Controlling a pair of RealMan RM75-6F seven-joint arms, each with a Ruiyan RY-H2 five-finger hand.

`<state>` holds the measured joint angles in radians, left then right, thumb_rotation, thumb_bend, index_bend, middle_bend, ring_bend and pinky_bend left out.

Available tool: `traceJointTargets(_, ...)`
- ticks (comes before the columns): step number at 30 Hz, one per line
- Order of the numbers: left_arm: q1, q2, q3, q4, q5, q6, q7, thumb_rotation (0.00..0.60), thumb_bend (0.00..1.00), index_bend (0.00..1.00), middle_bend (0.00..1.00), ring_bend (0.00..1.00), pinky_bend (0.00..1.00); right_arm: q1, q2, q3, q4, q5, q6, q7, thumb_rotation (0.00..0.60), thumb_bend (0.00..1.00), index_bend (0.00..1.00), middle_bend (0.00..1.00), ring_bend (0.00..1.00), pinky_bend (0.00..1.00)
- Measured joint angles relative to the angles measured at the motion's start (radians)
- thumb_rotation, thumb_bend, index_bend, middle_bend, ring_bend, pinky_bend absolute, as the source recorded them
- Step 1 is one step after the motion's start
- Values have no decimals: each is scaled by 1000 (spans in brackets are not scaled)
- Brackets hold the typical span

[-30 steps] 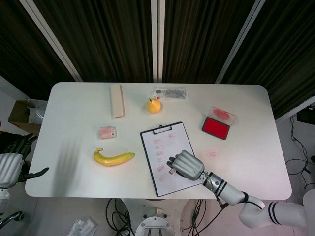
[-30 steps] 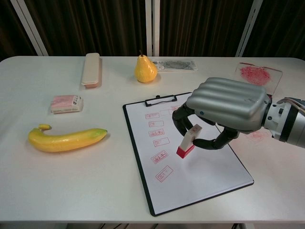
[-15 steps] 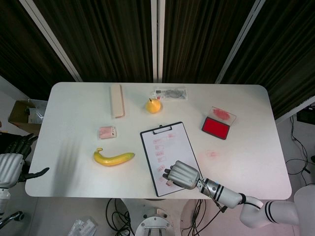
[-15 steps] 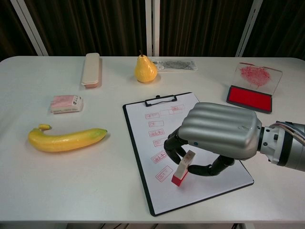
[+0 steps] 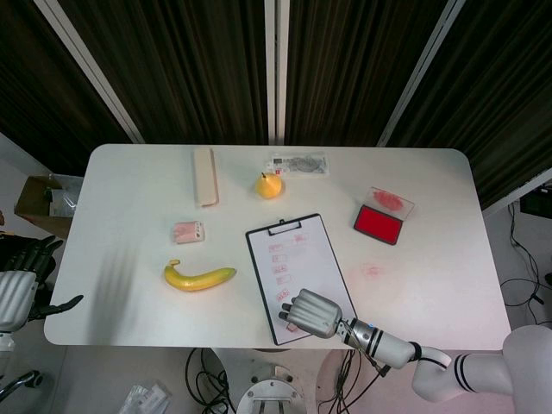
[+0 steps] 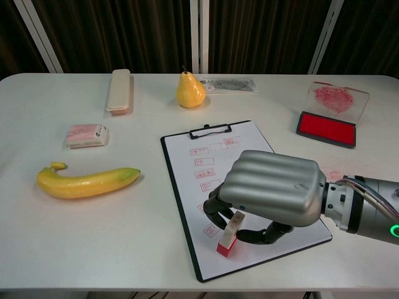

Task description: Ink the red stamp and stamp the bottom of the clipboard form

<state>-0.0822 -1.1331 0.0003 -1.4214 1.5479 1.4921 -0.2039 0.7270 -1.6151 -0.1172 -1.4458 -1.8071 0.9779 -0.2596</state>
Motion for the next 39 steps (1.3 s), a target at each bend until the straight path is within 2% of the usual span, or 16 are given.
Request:
traceJointTargets(9,0,1,-1,3,0,-1,-4,399,93,113,81,87,183,-2,-17,8,13,18,-14,-23,600,383,778,630,681,882)
traceJointTargets(39,3,-1,-3,8,1,4,-14,398,93,113,81,87,183,-8,-31,-11,30,34,-38,-41,600,383,828,653,683,881)
